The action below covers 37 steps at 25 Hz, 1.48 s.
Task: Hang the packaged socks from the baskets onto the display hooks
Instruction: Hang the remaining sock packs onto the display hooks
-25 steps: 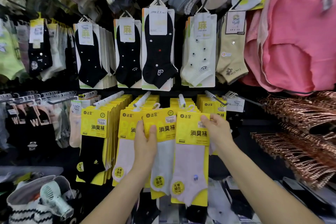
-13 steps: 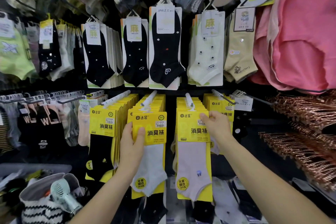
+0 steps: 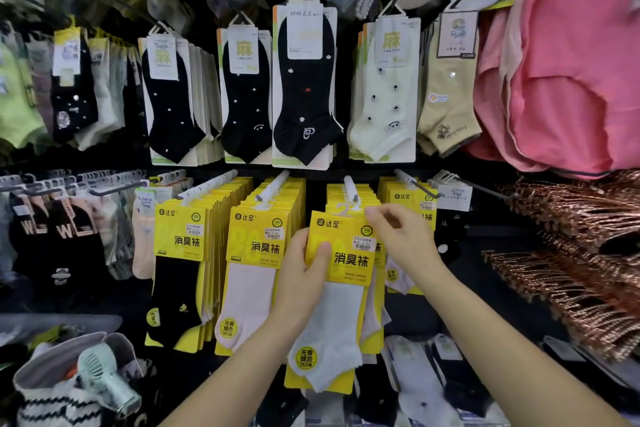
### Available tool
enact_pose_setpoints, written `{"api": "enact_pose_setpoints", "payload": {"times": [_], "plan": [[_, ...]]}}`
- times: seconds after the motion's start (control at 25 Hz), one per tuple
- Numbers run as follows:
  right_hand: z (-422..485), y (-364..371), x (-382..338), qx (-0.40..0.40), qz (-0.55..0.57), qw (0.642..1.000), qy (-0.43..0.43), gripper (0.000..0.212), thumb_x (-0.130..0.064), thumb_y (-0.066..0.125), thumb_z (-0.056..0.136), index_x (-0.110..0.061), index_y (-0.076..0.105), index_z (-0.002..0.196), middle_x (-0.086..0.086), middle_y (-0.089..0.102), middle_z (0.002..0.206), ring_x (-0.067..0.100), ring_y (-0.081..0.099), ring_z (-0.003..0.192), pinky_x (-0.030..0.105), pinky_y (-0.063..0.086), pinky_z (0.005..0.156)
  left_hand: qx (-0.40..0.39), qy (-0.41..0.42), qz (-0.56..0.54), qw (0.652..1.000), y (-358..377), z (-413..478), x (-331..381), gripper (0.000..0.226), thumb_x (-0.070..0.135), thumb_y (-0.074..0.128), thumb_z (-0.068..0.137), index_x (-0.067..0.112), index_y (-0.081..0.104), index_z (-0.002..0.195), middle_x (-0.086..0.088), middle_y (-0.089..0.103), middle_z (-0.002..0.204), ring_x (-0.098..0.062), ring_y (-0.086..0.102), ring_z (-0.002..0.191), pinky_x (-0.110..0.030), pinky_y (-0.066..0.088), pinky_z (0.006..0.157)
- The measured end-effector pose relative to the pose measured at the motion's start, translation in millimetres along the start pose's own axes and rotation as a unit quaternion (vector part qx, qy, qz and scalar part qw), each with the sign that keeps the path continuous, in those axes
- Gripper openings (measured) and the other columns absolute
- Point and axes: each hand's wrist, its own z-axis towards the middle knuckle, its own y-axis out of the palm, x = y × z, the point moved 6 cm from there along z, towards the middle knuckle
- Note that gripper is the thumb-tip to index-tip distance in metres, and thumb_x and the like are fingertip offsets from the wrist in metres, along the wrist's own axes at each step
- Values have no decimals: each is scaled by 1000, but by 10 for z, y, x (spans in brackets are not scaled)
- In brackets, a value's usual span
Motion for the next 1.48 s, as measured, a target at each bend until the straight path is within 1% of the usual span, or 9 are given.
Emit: {"api": "enact_pose_setpoints", "payload": {"times": [0.16, 0.4, 0.64, 0.76, 0.84, 0.92, 1.0, 1.24, 1.48], "plan": [[235, -15, -62, -48, -39, 998, -4, 19, -26, 63, 87, -33, 62, 69, -14, 58, 66, 5, 52, 65, 22, 42, 61, -13, -3, -16, 1000, 255, 62, 26, 20, 12, 52, 93, 31, 56, 95, 17, 64, 85, 11, 60, 78, -5, 44, 61], [502, -21, 62, -28, -71, 995, 58, 23, -24, 62, 88, -19, 61, 66, -11, 51, 57, 4, 46, 55, 21, 34, 53, 30, -45, -21, 998, 392, 191, -103, 32, 14, 54, 93, 23, 42, 121, 1, 59, 93, 2, 60, 72, -11, 46, 58], [531, 112, 87, -62, -129, 988, 54, 20, -28, 63, 85, -18, 65, 68, -11, 53, 57, 5, 48, 57, 23, 35, 52, 52, -39, 20, 998, 301, 171, -225, 35, 14, 58, 89, 27, 43, 119, 6, 56, 88, -1, 59, 72, -20, 49, 62], [430, 71, 176, -13, -125, 991, 46, 15, -35, 66, 82, -21, 65, 86, -8, 59, 82, 9, 53, 80, 26, 38, 66, 87, -3, 137, 987, 200, 141, -215, 35, 24, 63, 86, 31, 46, 116, 7, 48, 111, -9, 50, 101, -24, 44, 85], [292, 45, 349, 13, -90, 992, 85, 45, -39, 69, 80, -20, 55, 118, -5, 54, 112, 9, 49, 103, 25, 38, 80, 81, 5, 157, 984, 175, 235, -213, 50, 30, 63, 86, 25, 42, 131, 7, 41, 130, -10, 38, 123, -26, 34, 101], [169, 122, 485, -23, 5, 991, 132, 60, -36, 68, 83, -17, 42, 134, -2, 50, 131, 15, 47, 121, 26, 42, 93, 8, -40, 114, 993, 258, 398, -228, 68, 36, 60, 88, 20, 26, 145, 8, 31, 146, -9, 27, 136, -27, 24, 110], [75, 277, 518, -81, 120, 980, 135, 46, -26, 64, 86, -22, 46, 128, 0, 59, 125, 19, 54, 120, 24, 48, 92, -62, -81, 15, 995, 396, 488, -242, 70, 30, 57, 91, 21, 19, 149, 5, 33, 150, -9, 33, 136, -33, 27, 114], [-14, 434, 605, -98, 241, 953, 155, 66, -17, 68, 83, -24, 34, 139, 3, 58, 127, 16, 59, 114, 43, 48, 98, -75, -119, -112, 984, 510, 462, -494, 64, 27, 51, 95, 34, 14, 148, 30, 49, 120, 21, 52, 100, -5, 46, 76], [33, 429, 617, -87, 234, 958, 140, 76, -15, 70, 81, -21, 28, 144, 6, 54, 132, 18, 57, 116, 46, 48, 98, -69, -116, -120, 983, 520, 510, -528, 54, 36, 40, 98, 40, 17, 146, 45, 39, 111, 34, 45, 93, 4, 40, 70]]}}
